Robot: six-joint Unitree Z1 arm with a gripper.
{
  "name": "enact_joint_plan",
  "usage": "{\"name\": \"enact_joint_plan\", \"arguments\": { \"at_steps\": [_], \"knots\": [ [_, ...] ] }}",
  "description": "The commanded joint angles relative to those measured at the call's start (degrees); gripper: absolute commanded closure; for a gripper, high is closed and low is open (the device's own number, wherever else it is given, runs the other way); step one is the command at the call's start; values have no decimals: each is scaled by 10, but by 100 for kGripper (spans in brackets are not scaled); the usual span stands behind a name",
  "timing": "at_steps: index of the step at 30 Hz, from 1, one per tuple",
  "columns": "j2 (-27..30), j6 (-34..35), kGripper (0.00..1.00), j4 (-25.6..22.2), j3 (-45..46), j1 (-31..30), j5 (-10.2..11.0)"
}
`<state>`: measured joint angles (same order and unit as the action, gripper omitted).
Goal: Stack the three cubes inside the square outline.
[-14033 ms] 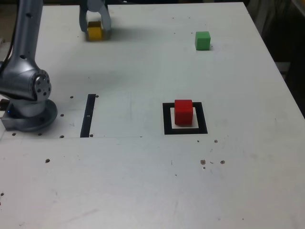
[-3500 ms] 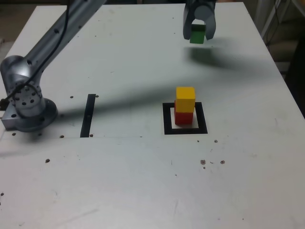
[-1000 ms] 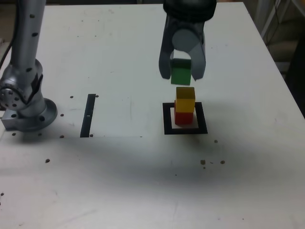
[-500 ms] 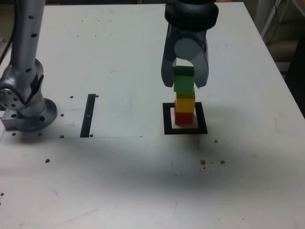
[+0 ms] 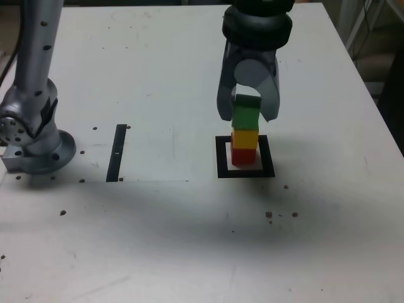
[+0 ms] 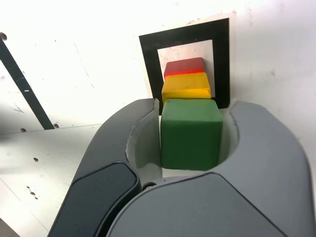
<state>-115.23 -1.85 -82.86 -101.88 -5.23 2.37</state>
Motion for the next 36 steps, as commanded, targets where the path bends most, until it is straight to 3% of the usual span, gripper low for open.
{"name": "enact_joint_plan", "arguments": {
  "at_steps": [1,10,19,36],
  "knots": [
    [-1,-1,1,1,6,3,0],
    [8,-1,1,2,12,6,2],
    [63,7,1,2,37,6,18],
    [188,20,1,12,219,6,29]
  ]
}}
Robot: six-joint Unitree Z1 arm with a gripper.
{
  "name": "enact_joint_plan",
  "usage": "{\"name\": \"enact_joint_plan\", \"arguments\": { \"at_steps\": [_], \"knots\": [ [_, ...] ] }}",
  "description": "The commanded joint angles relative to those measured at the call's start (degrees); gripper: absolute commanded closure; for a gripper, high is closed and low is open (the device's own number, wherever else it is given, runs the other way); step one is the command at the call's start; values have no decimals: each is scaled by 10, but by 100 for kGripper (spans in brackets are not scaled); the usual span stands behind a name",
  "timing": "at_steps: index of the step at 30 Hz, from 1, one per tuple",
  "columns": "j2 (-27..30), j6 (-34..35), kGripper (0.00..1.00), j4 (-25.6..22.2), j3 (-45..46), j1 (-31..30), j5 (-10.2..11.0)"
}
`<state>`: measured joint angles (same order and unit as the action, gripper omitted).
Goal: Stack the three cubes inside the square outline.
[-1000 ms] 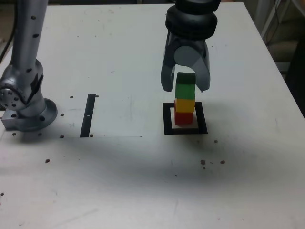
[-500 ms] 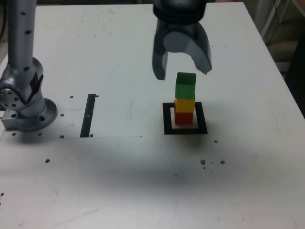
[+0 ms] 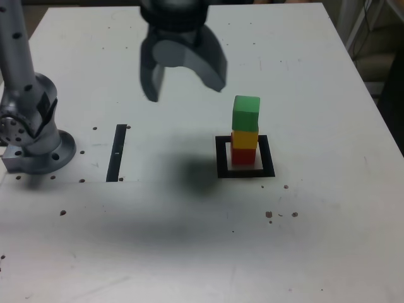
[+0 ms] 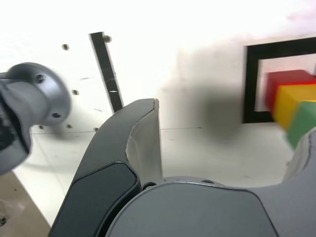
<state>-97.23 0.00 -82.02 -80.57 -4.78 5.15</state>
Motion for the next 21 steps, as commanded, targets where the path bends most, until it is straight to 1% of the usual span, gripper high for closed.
{"name": "enact_joint_plan", "arguments": {
  "at_steps": [1,10,16,21],
  "knots": [
    [14,2,1,6,19,1,1],
    [65,9,1,48,141,1,-1],
    [81,14,1,87,216,1,-7],
    [88,18,1,128,278,1,-14]
  ]
}}
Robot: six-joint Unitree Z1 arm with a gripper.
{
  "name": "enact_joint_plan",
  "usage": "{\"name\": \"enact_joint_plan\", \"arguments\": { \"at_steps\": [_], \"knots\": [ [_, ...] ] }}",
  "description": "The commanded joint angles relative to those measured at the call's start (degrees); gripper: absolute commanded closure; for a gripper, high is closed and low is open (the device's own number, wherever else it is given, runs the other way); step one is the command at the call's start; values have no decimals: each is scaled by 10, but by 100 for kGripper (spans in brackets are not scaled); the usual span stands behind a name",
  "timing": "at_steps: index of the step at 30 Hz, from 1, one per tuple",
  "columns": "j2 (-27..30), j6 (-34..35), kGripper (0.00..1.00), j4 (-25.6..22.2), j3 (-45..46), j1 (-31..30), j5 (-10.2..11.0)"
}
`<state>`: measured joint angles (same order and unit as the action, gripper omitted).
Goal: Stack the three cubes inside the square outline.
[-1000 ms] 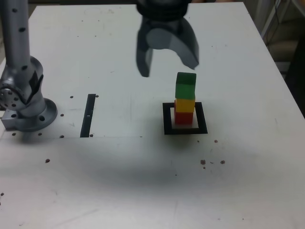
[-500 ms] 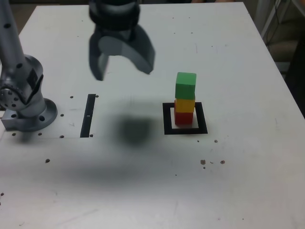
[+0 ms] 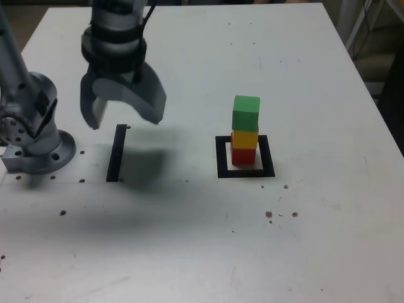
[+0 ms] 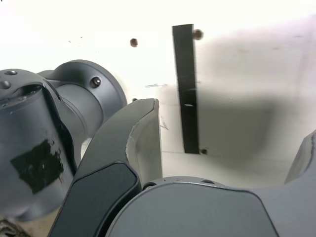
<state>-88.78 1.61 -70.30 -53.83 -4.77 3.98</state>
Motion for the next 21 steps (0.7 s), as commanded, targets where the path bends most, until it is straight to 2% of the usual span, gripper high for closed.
{"name": "enact_joint_plan", "arguments": {
  "at_steps": [1,12,21],
  "knots": [
    [4,2,1,19,20,1,-4],
    [2,4,1,88,88,1,-21],
    [3,5,1,98,100,1,-27]
  ]
}}
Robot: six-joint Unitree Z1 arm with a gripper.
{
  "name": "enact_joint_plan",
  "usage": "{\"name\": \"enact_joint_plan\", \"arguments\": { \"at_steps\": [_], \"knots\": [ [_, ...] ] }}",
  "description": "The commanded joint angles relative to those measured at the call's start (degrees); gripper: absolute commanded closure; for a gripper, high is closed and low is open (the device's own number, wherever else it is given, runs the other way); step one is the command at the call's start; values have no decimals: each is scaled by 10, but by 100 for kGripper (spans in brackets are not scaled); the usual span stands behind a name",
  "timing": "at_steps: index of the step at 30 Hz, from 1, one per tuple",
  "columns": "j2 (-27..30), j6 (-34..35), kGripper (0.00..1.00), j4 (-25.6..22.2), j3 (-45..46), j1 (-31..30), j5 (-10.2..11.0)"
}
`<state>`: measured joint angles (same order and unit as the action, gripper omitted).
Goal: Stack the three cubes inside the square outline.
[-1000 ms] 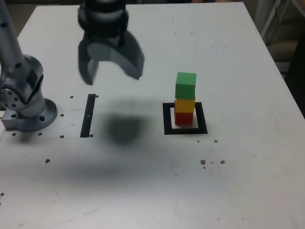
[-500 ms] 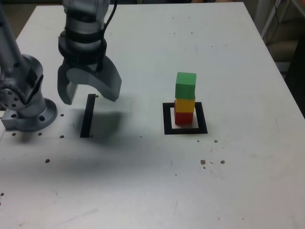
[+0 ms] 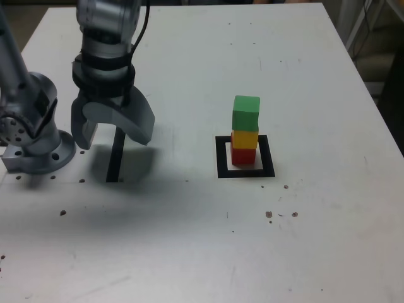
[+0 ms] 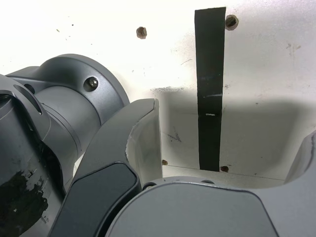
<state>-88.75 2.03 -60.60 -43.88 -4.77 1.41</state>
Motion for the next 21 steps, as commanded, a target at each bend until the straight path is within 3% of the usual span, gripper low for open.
{"name": "enact_joint_plan", "arguments": {
  "at_steps": [1,21],
  "knots": [
    [3,1,1,1,1,1,-1],
    [6,1,1,-4,0,1,-2]
  ]
}}
